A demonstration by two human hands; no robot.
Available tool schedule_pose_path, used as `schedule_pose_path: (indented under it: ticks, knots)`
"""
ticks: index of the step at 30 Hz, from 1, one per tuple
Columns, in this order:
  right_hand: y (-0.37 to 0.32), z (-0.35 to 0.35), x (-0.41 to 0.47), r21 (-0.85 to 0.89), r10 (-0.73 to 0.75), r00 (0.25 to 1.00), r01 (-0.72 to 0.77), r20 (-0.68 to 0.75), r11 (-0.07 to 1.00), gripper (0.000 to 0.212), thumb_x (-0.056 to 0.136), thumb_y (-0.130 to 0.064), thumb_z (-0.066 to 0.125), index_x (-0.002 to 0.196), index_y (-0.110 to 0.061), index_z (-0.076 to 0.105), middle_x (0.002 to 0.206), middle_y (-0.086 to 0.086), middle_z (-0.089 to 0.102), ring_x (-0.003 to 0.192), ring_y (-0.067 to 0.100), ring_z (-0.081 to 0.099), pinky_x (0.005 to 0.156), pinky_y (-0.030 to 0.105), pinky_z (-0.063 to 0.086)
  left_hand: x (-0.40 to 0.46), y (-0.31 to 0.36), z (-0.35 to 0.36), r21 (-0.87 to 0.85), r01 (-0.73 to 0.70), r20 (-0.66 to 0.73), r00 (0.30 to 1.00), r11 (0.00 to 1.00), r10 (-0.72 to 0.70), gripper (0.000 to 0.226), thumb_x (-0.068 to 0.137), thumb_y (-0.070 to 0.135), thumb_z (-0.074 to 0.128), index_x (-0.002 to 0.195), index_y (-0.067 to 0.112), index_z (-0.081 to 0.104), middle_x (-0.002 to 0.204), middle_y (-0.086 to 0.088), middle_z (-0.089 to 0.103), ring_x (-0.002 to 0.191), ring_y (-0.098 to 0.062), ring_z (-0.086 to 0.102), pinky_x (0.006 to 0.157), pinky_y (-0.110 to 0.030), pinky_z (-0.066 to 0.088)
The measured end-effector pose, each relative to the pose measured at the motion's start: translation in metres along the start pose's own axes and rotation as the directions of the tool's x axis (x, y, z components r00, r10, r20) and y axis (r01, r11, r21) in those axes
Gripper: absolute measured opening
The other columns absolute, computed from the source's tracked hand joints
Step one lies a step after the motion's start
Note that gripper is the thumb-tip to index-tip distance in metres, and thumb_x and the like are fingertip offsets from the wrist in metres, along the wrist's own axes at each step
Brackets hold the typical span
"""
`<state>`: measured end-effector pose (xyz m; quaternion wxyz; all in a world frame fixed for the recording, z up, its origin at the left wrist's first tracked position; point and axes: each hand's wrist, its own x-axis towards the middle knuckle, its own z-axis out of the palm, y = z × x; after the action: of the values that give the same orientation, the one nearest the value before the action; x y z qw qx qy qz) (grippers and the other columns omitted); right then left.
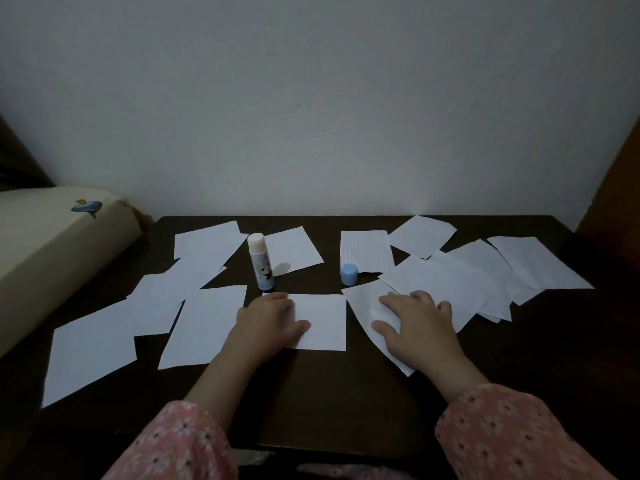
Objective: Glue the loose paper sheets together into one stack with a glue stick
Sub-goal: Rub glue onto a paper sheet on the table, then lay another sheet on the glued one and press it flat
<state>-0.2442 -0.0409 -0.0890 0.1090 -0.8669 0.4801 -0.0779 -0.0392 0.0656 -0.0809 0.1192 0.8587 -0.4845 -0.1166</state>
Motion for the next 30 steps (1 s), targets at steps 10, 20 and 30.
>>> schedule_pose_path:
  ticks: [10, 20, 30]
  knots:
    - [-0.008, -0.003, -0.004, 0.183, 0.051, 0.997, -0.039, -0.062, 0.982, 0.037, 0.093, -0.038, 0.058, 0.13, -0.035, 0.056, 0.133, -0.004, 0.049, 0.117, 0.014, 0.042, 0.096, 0.028, 0.039, -0.001, -0.004, -0.005, -0.006, -0.008, 0.019, 1.0, 1.0, 0.008, 0.06, 0.086, 0.054, 0.059, 0.139, 0.026, 0.048, 0.15, 0.01, 0.037, 0.137, -0.012, 0.034, 0.111, -0.038, 0.031]
    - [-0.012, -0.013, 0.01, 0.11, -0.154, 0.966, 0.18, -0.209, 0.978, 0.036, 0.093, -0.043, 0.055, 0.128, -0.036, 0.057, 0.136, -0.015, 0.05, 0.123, 0.008, 0.038, 0.098, 0.025, 0.03, 0.0, 0.007, 0.005, -0.062, -0.041, -0.043, 0.998, 0.997, 0.038, 0.052, 0.086, 0.052, 0.06, 0.131, 0.027, 0.056, 0.144, 0.01, 0.044, 0.133, -0.013, 0.039, 0.108, -0.036, 0.035]
    - [-0.038, -0.005, 0.013, 0.069, -0.469, 0.877, 0.477, -0.108, 0.876, 0.034, 0.095, -0.04, 0.053, 0.128, -0.038, 0.057, 0.139, -0.019, 0.046, 0.128, 0.006, 0.03, 0.103, 0.03, 0.023, -0.008, 0.019, -0.022, -0.718, -0.019, -0.066, 0.997, 0.695, -0.041, 0.035, 0.087, 0.048, 0.06, 0.116, 0.03, 0.059, 0.092, 0.01, 0.068, 0.078, -0.011, 0.065, 0.072, -0.024, 0.049]
